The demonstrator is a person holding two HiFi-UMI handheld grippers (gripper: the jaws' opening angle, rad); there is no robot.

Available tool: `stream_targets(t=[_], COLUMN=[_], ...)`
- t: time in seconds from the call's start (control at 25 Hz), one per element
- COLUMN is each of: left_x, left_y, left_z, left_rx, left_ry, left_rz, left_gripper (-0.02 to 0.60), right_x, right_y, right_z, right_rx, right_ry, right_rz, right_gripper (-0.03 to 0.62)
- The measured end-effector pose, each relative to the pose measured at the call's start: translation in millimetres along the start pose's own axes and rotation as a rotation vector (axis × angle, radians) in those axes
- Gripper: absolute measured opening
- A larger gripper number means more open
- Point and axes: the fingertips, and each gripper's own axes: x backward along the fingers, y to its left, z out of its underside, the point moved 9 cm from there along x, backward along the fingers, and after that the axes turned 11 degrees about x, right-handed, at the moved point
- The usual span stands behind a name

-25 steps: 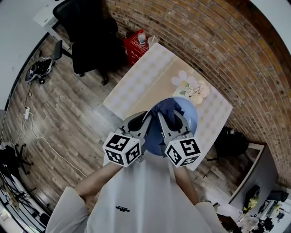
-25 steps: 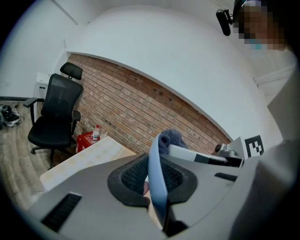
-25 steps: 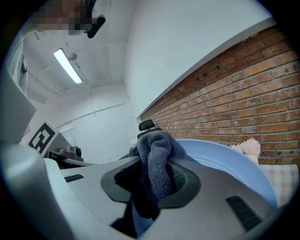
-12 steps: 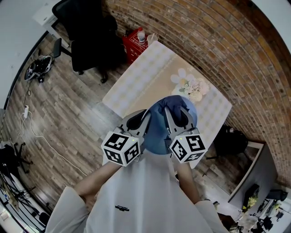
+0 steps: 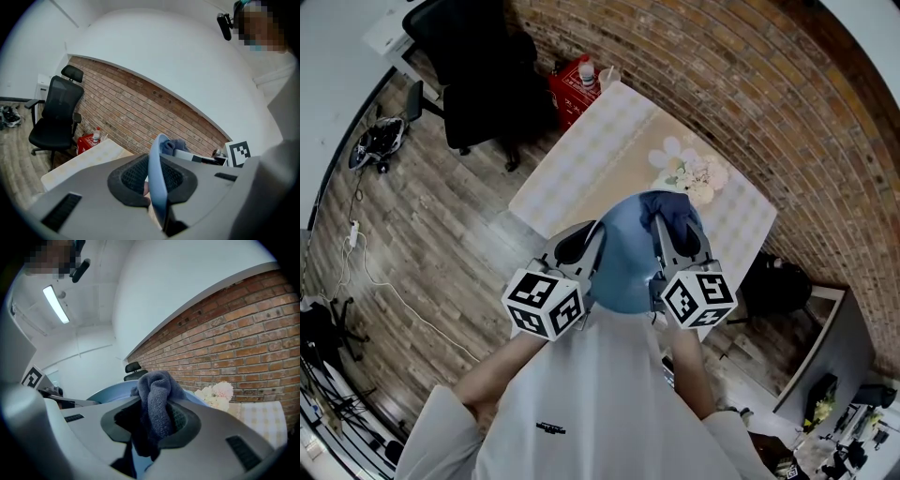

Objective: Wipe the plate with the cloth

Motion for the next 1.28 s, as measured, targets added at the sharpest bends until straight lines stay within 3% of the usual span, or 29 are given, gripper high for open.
stream_targets(t=[0.56, 1.28], left_x=[0.3, 3.2], left_y=[4.6, 13.8], left_z=[-5.7, -15.1], left_rx=[0.010, -0.024], left_ry=[-0.025, -0.055], left_rz=[-0.003, -0.015], left_gripper=[0.037, 0.037], right_x=[14.7, 21.0], right_y=[-19.8, -6.8], right_z=[16.8, 33.5], right_rx=[-0.092, -0.227], right_ry=[0.027, 0.129], right_rz=[0.068, 0.028], right_gripper=[0.120, 0.120])
